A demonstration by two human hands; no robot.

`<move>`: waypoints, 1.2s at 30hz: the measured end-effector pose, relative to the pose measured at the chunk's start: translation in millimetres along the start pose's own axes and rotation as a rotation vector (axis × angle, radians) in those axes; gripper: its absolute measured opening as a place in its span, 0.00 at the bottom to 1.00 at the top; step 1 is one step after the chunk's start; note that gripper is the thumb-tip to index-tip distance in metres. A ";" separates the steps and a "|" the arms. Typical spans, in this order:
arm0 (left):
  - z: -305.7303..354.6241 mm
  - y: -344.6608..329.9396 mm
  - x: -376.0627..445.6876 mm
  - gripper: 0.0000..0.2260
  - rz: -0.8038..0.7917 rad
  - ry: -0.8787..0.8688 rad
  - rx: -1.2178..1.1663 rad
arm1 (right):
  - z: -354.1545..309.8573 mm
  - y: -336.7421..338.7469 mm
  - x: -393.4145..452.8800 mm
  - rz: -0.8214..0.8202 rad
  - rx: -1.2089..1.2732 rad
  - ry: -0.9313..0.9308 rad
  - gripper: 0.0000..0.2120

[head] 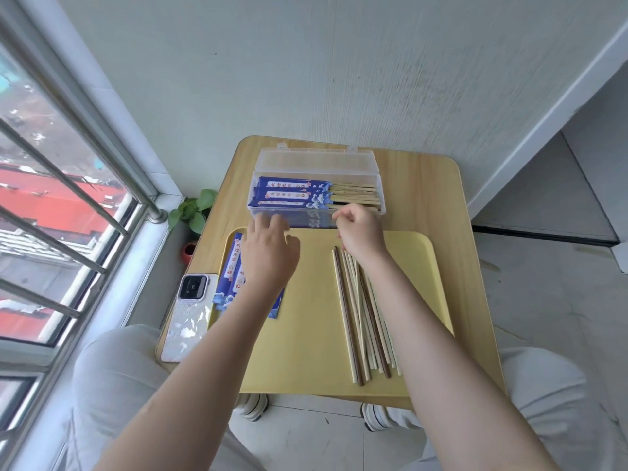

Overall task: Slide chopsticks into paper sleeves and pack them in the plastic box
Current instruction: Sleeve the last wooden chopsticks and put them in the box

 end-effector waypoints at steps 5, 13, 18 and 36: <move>-21.4 -23.0 -41.0 0.11 -0.304 0.160 0.160 | 26.3 -39.1 -32.5 -0.168 -0.114 -0.075 0.09; -21.3 -24.0 -57.6 0.03 -0.289 0.175 0.197 | 37.0 -30.0 -70.4 -0.123 -0.046 -0.118 0.10; -30.8 -18.2 -63.7 0.03 -0.241 0.290 -0.002 | 34.3 -15.1 -87.6 -0.103 0.038 -0.142 0.10; -4.3 -30.7 -102.5 0.03 -0.267 1.005 -1.475 | 33.3 -3.7 -115.4 -0.071 0.081 0.083 0.11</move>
Point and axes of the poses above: each hand's wrist, its own x-axis towards the middle knuckle, its own y-axis out of the back of the hand, z = x × y, the point moved 7 cm from there along x, towards the middle knuckle, and after that the axes turned 1 degree about -x, right-handed, at the moved point
